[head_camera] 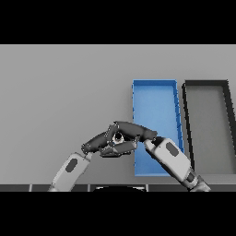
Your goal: Pick up the blue pipe and place it into the blue bin.
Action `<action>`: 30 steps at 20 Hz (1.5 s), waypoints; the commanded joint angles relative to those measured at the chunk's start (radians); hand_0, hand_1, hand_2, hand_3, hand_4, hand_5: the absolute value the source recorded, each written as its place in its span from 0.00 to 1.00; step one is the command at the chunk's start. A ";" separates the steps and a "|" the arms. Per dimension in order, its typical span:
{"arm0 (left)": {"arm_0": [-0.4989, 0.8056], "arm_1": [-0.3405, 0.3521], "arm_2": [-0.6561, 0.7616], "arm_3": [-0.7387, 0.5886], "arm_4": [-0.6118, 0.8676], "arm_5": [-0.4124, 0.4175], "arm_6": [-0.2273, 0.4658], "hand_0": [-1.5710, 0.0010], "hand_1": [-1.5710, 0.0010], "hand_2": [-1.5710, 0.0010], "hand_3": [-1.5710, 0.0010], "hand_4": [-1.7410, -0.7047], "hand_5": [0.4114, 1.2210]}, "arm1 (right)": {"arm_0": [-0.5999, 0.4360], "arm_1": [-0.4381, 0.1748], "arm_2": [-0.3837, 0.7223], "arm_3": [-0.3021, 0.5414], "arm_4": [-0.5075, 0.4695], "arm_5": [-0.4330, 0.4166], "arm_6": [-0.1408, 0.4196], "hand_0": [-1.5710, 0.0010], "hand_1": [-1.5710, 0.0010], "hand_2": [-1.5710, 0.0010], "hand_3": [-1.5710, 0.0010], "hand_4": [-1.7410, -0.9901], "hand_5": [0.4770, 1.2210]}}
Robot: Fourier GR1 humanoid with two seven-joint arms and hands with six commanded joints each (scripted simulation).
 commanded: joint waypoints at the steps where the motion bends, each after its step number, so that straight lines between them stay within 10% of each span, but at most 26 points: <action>1: -0.005 -0.002 0.011 -0.009 -0.004 0.006 0.014 0.81 0.82 0.84 0.82 0.68 0.75 | 0.002 -0.014 -0.006 -0.003 -0.009 0.005 -0.027 0.01 0.01 0.00 0.01 0.33 0.99; 4: -0.015 0.002 0.024 0.017 -0.022 0.021 0.040 0.90 0.91 0.92 0.91 0.77 0.46 | -0.008 -0.009 0.003 0.003 0.004 -0.003 -0.014 0.00 0.00 0.00 0.00 0.33 0.99; 9: -0.023 -0.014 0.034 0.021 -0.002 0.020 0.068 0.97 0.97 0.97 0.97 0.82 0.25 | -0.012 -0.020 0.002 0.001 0.006 -0.007 -0.004 0.00 0.00 0.00 0.00 0.33 1.00; 14: 0.003 -0.014 0.040 0.009 0.016 0.018 0.103 0.99 0.99 0.99 0.99 0.82 0.19 | -0.017 -0.012 -0.004 -0.015 -0.030 -0.039 0.013 0.00 0.00 0.00 0.00 0.34 1.00; 22: 0.015 -0.030 0.029 0.007 0.015 0.019 0.163 1.00 1.00 1.00 1.00 0.80 0.11 | -0.195 -0.093 -0.140 -0.046 -0.449 -0.205 0.223 0.00 0.00 0.00 0.00 0.09 0.96; 25: 0.017 -0.027 0.028 0.003 0.018 0.014 0.163 1.00 1.00 1.00 1.00 0.80 0.11 | -0.315 -0.151 -0.227 -0.031 -0.605 -0.274 0.214 0.00 0.00 0.00 0.00 0.04 0.89; 30: 0.018 -0.016 0.029 -0.015 0.020 0.010 0.134 1.00 1.00 1.00 1.00 0.81 0.10 | -0.483 -0.259 -0.325 0.125 -0.596 -0.362 0.142 0.00 0.00 0.00 0.00 0.01 0.85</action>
